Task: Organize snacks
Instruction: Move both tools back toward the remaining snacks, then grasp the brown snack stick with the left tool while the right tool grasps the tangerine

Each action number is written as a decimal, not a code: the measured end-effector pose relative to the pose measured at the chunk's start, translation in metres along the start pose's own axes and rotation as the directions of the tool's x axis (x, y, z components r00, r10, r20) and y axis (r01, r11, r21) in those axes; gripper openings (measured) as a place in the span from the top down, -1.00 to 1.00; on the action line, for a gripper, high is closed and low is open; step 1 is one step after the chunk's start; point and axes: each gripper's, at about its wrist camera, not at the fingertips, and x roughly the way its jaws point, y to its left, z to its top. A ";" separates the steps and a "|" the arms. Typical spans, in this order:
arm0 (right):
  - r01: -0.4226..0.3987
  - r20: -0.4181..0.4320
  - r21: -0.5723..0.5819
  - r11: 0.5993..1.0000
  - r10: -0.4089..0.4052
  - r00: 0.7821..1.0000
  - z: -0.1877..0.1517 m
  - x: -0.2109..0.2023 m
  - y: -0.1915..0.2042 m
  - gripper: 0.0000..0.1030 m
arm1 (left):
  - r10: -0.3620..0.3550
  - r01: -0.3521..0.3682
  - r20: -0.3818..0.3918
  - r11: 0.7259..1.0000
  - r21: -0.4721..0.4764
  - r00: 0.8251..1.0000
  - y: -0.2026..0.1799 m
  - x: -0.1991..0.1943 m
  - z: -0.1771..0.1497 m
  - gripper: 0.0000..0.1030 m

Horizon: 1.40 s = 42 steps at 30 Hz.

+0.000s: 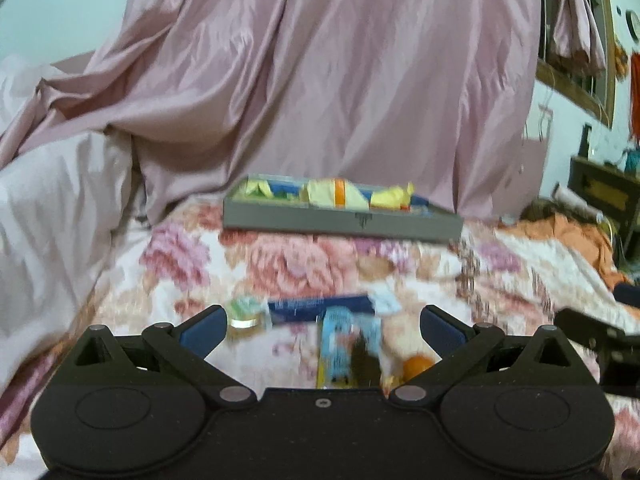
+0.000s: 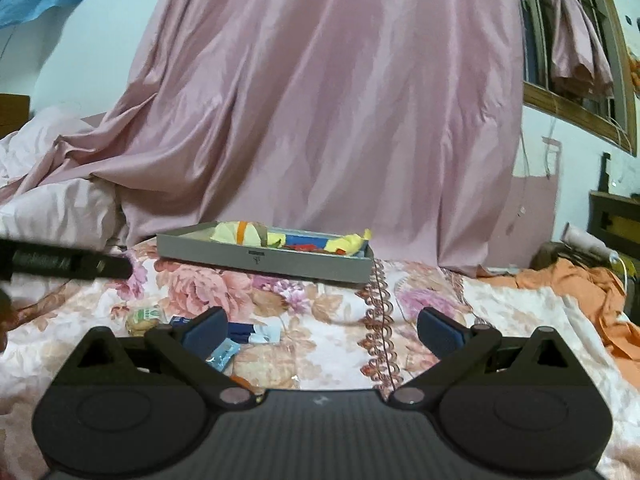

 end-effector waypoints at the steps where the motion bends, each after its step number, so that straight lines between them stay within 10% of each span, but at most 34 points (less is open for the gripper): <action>1: 0.003 -0.009 0.003 1.000 -0.003 1.000 -0.001 0.000 0.001 -1.00 | -0.001 0.001 -0.010 1.000 0.002 1.000 0.001 -0.001 -0.005 -0.99; 12: -0.010 -0.180 -0.100 0.995 -0.008 0.984 -0.017 0.019 0.021 -1.00 | -0.022 0.023 -0.197 1.000 0.006 0.980 0.015 0.017 -0.038 -0.98; 31: -0.153 -0.468 -0.100 0.983 0.089 0.879 -0.041 0.090 0.029 -0.99 | -0.118 0.130 -0.345 0.992 0.010 0.931 0.021 0.077 -0.044 -0.98; 42: -0.243 -0.371 -0.326 0.913 0.113 0.922 -0.048 0.107 0.050 -0.99 | -0.158 0.139 -0.307 0.987 -0.082 0.938 0.030 0.103 -0.041 -0.98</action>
